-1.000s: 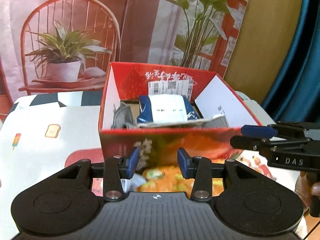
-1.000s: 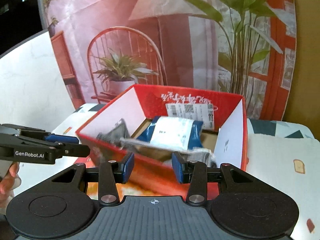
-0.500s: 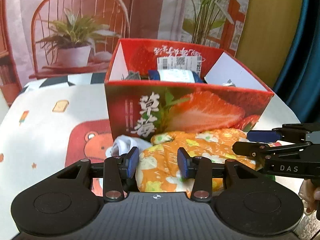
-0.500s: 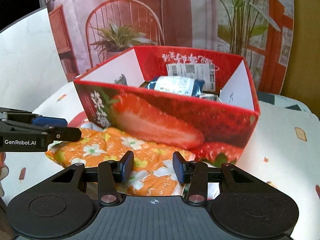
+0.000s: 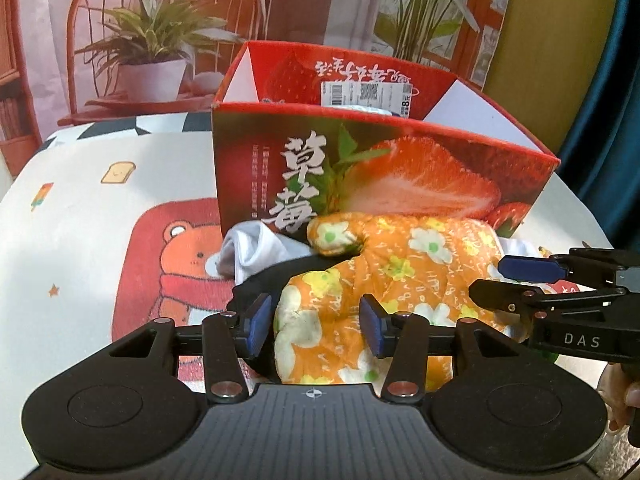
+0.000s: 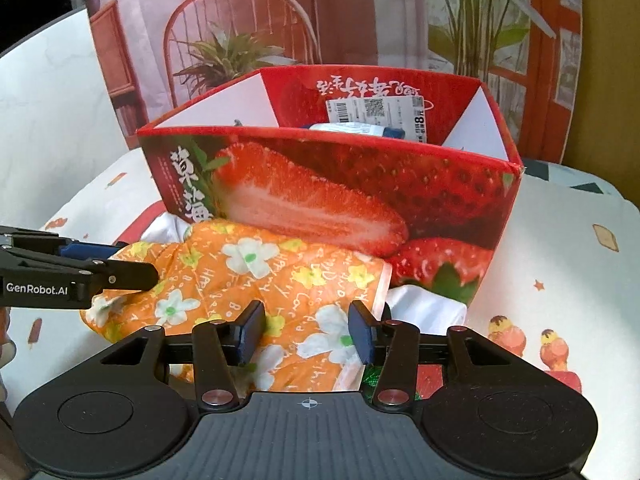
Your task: Organize soft objects
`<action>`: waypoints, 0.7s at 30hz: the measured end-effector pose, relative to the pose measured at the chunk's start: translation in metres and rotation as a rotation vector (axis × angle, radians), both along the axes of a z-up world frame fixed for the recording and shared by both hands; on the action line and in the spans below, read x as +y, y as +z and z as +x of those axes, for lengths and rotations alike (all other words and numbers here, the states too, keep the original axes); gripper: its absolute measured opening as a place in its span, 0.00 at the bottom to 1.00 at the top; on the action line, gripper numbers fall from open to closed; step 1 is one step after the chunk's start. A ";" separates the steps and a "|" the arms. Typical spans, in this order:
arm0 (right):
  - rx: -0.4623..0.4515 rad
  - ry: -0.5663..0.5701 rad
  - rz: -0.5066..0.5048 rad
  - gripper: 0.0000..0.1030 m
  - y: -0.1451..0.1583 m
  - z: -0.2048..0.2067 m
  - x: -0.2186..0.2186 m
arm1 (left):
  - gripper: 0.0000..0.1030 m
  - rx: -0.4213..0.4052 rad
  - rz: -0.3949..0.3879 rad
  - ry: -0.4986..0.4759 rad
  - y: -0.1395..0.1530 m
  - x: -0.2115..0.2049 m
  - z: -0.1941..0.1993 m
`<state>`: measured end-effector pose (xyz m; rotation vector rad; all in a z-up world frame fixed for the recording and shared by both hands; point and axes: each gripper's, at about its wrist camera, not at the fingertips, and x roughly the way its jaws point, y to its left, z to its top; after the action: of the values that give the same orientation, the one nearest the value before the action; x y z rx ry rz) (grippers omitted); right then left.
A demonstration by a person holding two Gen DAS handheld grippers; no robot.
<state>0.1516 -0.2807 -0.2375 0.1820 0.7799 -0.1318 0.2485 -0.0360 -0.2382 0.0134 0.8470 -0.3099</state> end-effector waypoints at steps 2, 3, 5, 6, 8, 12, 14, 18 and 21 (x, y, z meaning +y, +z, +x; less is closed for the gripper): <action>-0.002 0.004 -0.004 0.43 -0.001 -0.001 0.001 | 0.49 0.002 -0.010 0.006 0.000 0.001 0.000; -0.003 0.003 -0.001 0.43 -0.002 -0.001 0.001 | 0.49 0.003 -0.018 0.008 0.001 0.002 0.000; -0.005 0.000 0.007 0.43 -0.002 -0.002 0.000 | 0.51 0.003 -0.038 0.014 0.004 0.007 -0.001; -0.006 0.000 0.010 0.43 -0.003 -0.003 -0.001 | 0.51 0.002 -0.050 0.023 0.006 0.009 0.000; -0.008 -0.001 0.013 0.43 -0.003 -0.004 -0.001 | 0.56 0.001 -0.074 0.048 0.010 0.016 0.000; -0.010 -0.004 0.019 0.43 -0.006 -0.004 -0.001 | 0.65 0.023 -0.126 0.096 0.012 0.030 0.000; -0.012 -0.006 0.022 0.43 -0.007 -0.005 -0.001 | 0.65 0.050 -0.149 0.099 0.009 0.032 -0.001; -0.015 -0.009 0.028 0.43 -0.009 -0.005 -0.002 | 0.65 0.089 -0.150 0.082 0.001 0.029 -0.001; -0.016 -0.008 0.028 0.43 -0.009 -0.005 -0.002 | 0.66 0.092 -0.153 0.083 -0.001 0.028 0.001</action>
<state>0.1462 -0.2829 -0.2466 0.2130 0.7653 -0.1269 0.2493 -0.0078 -0.2388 -0.1789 0.9106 -0.2985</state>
